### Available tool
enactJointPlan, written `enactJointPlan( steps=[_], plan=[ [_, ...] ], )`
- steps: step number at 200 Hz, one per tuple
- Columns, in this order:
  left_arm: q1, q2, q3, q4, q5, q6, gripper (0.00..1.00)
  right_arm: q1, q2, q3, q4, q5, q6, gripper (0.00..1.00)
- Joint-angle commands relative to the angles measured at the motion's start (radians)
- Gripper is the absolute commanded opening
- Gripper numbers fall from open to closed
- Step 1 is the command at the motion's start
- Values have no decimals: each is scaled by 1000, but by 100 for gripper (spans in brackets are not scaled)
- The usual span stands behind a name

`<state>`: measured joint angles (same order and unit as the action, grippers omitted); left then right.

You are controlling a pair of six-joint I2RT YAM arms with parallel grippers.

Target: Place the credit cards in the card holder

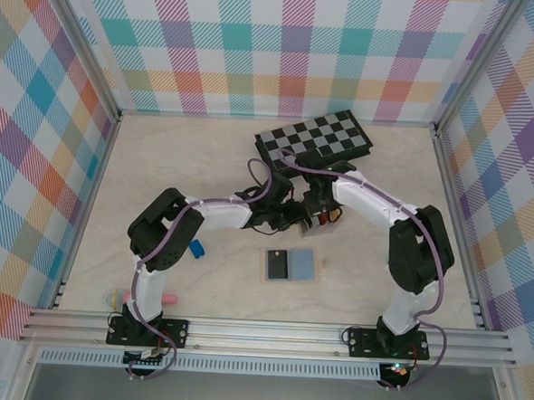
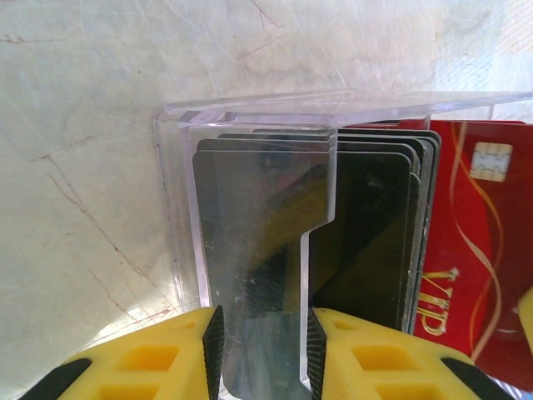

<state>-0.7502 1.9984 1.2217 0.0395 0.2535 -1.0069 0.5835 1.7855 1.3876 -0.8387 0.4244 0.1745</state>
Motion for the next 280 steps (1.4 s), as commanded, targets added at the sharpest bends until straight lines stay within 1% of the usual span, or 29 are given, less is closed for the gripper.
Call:
enactJointPlan(
  steps=[1, 24, 60, 86, 106, 117, 130, 154, 171, 185, 204, 216, 236, 258, 280],
  plan=[
    [10, 40, -35, -121, -40, 6, 33, -10, -58, 30, -59, -44, 24, 1],
    [11, 19, -30, -121, -38, 17, 34, -17, -100, 22, -59, -121, 52, 0],
    [10, -31, -24, -102, -24, 37, 40, -56, -166, -21, -24, -253, 104, 0],
    [10, -89, -34, -72, -16, 44, 49, -97, -241, -78, 28, -374, 149, 0],
    [11, -177, -74, -49, -27, 38, 58, -151, -317, -132, 68, -484, 203, 0],
    [11, -237, -112, -34, -37, 33, 64, -187, -366, -173, 106, -571, 235, 0],
    [14, -302, -161, -1, -24, 24, 67, -233, -412, -218, 160, -707, 280, 0],
    [26, -394, -256, 140, 66, -37, 74, -309, -455, -286, 249, -947, 377, 0],
    [36, -418, -287, 221, 147, -69, 77, -325, -476, -327, 316, -1053, 433, 0],
    [42, -415, -288, 276, 213, -93, 77, -329, -480, -348, 361, -1123, 468, 0],
    [42, -405, -288, 339, 262, -121, 76, -330, -484, -370, 410, -1175, 504, 0],
    [43, -394, -280, 357, 286, -132, 74, -333, -482, -377, 423, -1199, 514, 0],
    [45, -392, -282, 386, 295, -152, 65, -336, -481, -386, 437, -1222, 519, 0],
    [47, -404, -286, 385, 286, -154, 52, -343, -478, -389, 422, -1226, 505, 0],
    [49, -419, -286, 380, 282, -153, 46, -347, -480, -395, 414, -1232, 493, 0]
  ],
)
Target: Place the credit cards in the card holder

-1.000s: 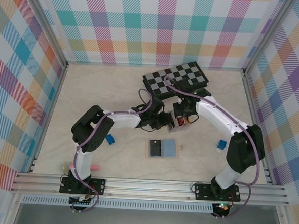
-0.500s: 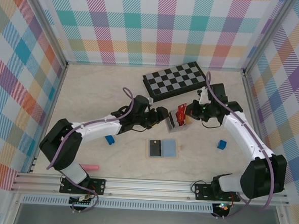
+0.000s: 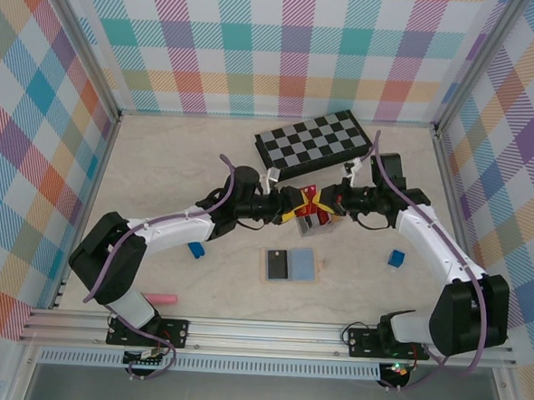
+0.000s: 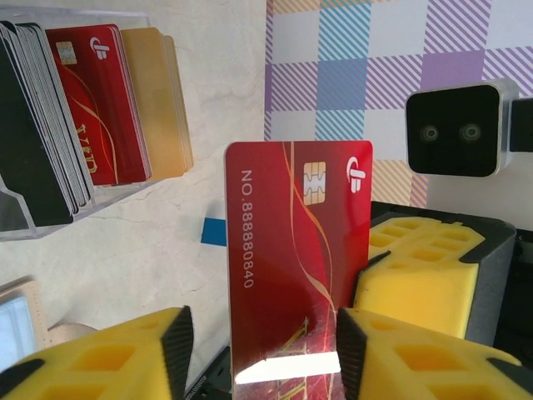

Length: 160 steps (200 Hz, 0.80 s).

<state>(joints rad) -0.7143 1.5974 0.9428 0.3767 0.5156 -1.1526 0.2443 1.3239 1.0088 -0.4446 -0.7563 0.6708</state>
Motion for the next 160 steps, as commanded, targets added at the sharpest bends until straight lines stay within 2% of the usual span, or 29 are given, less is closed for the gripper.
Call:
enactJointPlan(
  steps=[1, 73, 121, 160],
  plan=[
    [13, -19, -7, 43, 19, -7, 45, -9, -18, -17, 20, -52, -6, 0],
    [24, -48, -30, 26, 13, 4, 36, -22, -16, -34, -16, -57, -46, 0],
    [25, -68, -44, 3, 11, 22, 26, -24, 0, -51, 3, -75, -41, 0],
    [24, -53, -49, 27, 30, 6, 30, -24, -6, -73, 58, -101, -2, 0]
  ],
)
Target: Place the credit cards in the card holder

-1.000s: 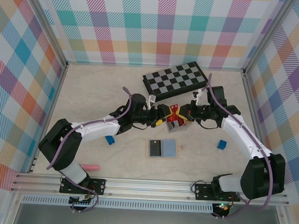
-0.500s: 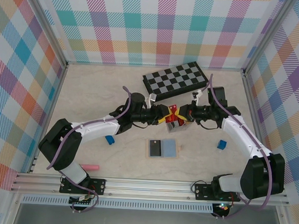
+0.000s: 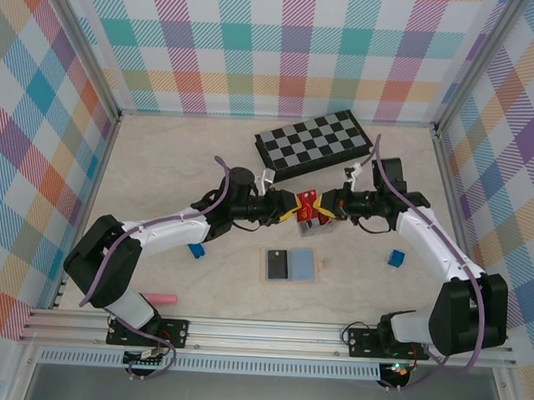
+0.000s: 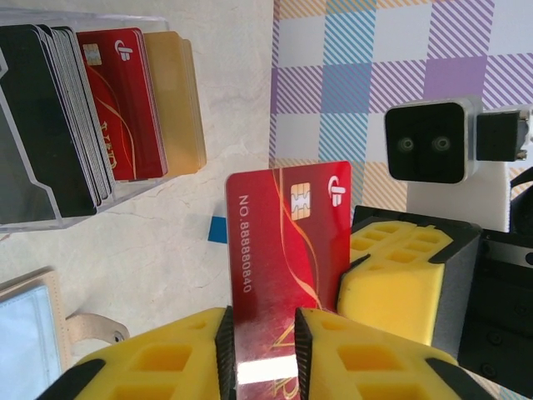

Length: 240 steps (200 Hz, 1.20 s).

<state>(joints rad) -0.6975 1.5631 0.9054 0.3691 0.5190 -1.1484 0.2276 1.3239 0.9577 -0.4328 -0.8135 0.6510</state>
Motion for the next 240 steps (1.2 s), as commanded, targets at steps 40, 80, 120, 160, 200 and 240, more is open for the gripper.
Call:
enactJointPlan(
  steps=[40, 80, 120, 160, 200, 240],
  plan=[
    [8, -14, -7, 29, 24, 3, 36, -8, -12, -44, 122, -88, 80, 0],
    [8, -12, -5, 32, 23, 0, 27, -8, -6, -55, 142, -93, 94, 0],
    [7, -26, -14, 15, 16, 12, 0, -8, 3, -73, 99, -52, 59, 2],
    [8, -69, -63, -123, -41, 76, 0, -3, -30, -82, -88, 167, -26, 21],
    [-35, -104, -170, -203, -149, 121, 0, 108, -35, -176, -108, 329, -37, 28],
    [-147, -59, -191, -212, -247, 148, 0, 225, 40, -249, 34, 318, 15, 28]
  ],
)
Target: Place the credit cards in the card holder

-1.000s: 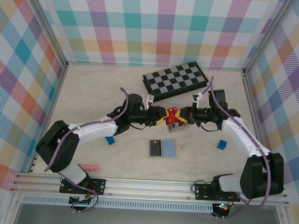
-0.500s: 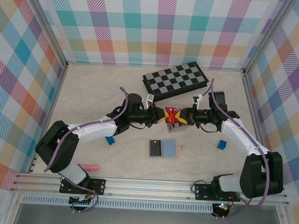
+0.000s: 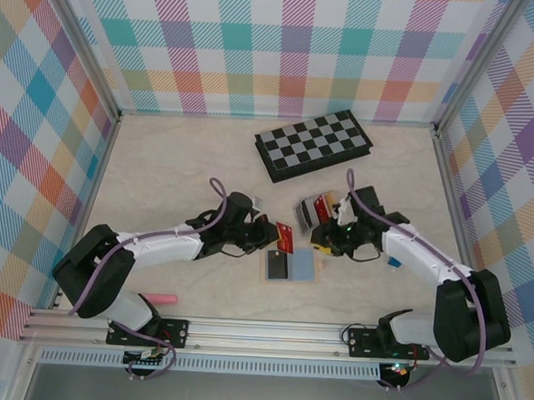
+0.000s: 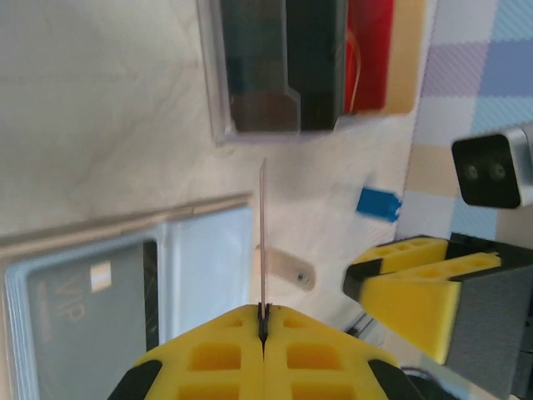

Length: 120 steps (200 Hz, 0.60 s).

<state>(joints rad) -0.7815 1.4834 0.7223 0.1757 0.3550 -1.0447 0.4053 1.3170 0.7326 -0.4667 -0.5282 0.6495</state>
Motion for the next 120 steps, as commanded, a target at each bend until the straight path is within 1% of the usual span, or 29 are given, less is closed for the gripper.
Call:
enactJointPlan(
  steps=[1, 24, 73, 90, 120],
  plan=[
    [-66, 21, -8, -18, -86, 44, 0, 49, 49, -24, 68, 36, 16, 28],
    [-101, 39, -25, -14, -133, 57, 0, 58, 83, -31, 84, 71, 3, 27],
    [-120, 33, -101, 61, -173, 26, 0, 58, 155, -31, 54, 169, -41, 24],
    [-126, 39, -109, 77, -174, 25, 0, 58, 169, -41, 51, 190, -50, 22],
    [-130, 77, -125, 159, -152, 8, 0, 58, 194, -73, 76, 201, -48, 20]
  ],
)
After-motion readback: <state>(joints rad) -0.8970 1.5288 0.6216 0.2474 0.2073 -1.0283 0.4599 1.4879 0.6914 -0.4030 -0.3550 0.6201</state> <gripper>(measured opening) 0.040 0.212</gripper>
